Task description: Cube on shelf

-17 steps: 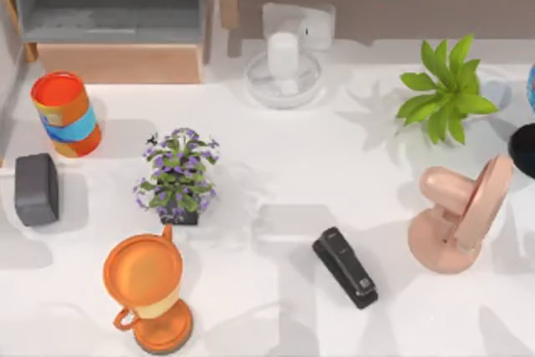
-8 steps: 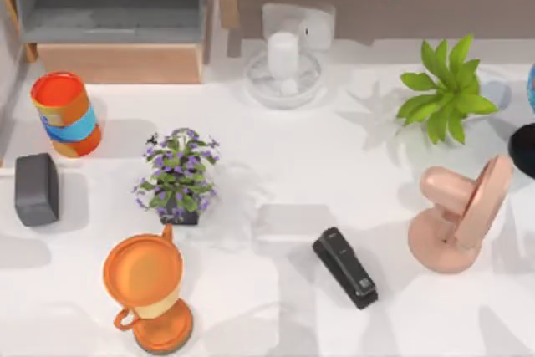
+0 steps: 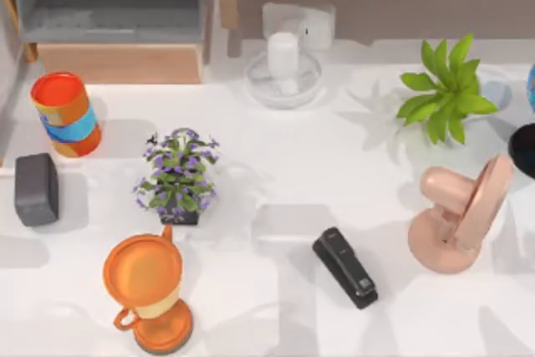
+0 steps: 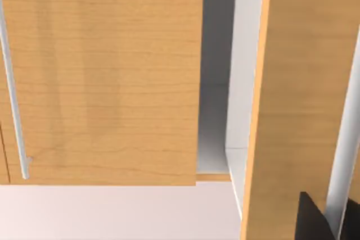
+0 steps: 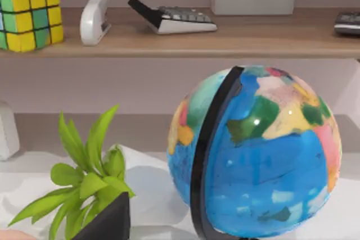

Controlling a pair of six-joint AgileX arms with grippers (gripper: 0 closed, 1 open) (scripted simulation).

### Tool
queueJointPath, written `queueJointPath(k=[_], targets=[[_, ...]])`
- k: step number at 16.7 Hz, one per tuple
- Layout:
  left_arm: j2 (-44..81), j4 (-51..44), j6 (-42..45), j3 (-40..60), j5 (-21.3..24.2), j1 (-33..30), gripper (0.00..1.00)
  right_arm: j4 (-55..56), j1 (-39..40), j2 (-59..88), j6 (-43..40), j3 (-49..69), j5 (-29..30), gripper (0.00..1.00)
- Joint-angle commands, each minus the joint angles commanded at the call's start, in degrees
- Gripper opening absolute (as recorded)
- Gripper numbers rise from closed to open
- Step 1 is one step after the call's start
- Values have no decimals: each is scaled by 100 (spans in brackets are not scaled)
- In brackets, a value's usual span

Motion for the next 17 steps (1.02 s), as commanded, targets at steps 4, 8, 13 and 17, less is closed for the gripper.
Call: queueJointPath(k=[4, 8, 13, 17], targets=[[188, -237, -11, 417, -237, -247, 0, 0, 0, 0, 0, 0, 0, 100], [486, -656, -33, 1181, -635, -648, 0, 0, 0, 0, 0, 0, 0, 100], [521, -718, -37, 1223, -677, -667, 0, 0, 0, 0, 0, 0, 0, 100], [721, -952, -50, 1634, -836, -834, 0, 0, 0, 0, 0, 0, 0, 100]])
